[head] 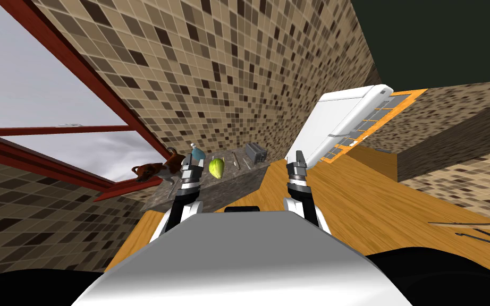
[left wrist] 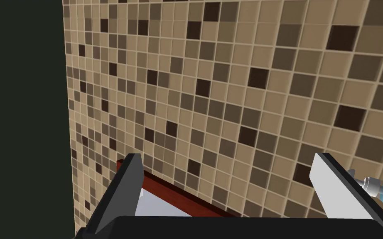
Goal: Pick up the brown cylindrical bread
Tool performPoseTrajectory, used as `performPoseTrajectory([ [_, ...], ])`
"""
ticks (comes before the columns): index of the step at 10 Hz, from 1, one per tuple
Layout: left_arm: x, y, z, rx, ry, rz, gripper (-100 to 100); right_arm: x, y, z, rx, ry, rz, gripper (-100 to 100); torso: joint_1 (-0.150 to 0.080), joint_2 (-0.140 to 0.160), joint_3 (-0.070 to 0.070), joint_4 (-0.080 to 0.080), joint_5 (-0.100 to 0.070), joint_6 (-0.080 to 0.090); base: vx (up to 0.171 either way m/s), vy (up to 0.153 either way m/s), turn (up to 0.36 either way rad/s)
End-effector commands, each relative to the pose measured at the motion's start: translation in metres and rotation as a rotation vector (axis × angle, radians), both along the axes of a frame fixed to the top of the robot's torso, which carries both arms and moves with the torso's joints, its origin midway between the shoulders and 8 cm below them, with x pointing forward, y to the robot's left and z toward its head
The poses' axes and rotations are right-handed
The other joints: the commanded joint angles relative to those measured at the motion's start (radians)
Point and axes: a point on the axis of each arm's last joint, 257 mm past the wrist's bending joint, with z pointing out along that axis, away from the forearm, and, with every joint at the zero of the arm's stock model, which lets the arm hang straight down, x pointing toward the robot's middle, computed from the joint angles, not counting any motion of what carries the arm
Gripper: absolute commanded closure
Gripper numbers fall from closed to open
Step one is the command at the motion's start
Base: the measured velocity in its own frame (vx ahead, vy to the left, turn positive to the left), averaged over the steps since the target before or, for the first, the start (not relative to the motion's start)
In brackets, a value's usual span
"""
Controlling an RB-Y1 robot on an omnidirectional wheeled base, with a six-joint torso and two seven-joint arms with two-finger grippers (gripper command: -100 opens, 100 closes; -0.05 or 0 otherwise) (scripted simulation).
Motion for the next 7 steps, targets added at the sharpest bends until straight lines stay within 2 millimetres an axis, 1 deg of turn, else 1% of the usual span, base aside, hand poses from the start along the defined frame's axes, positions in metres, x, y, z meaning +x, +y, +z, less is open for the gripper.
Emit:
performPoseTrajectory([
  [1, 0.0, 0.0, 0.003, 0.009, -0.001, -0.018, -100, 0.0, 0.0, 0.0, 0.0, 0.0, 0.0, 0, 0.0, 0.0, 0.0, 0.0, 0.0, 0.0, -0.019, 0.003, 0.002],
  [7, 0.007, -0.005, 0.02, 0.027, 0.003, -0.144, -100, 0.0, 0.0, 0.0, 0.0, 0.0, 0.0, 0, 0.001, 0.004, 0.002, 0.001, 0.0, 0.0, -0.057, 0.014, -0.01],
])
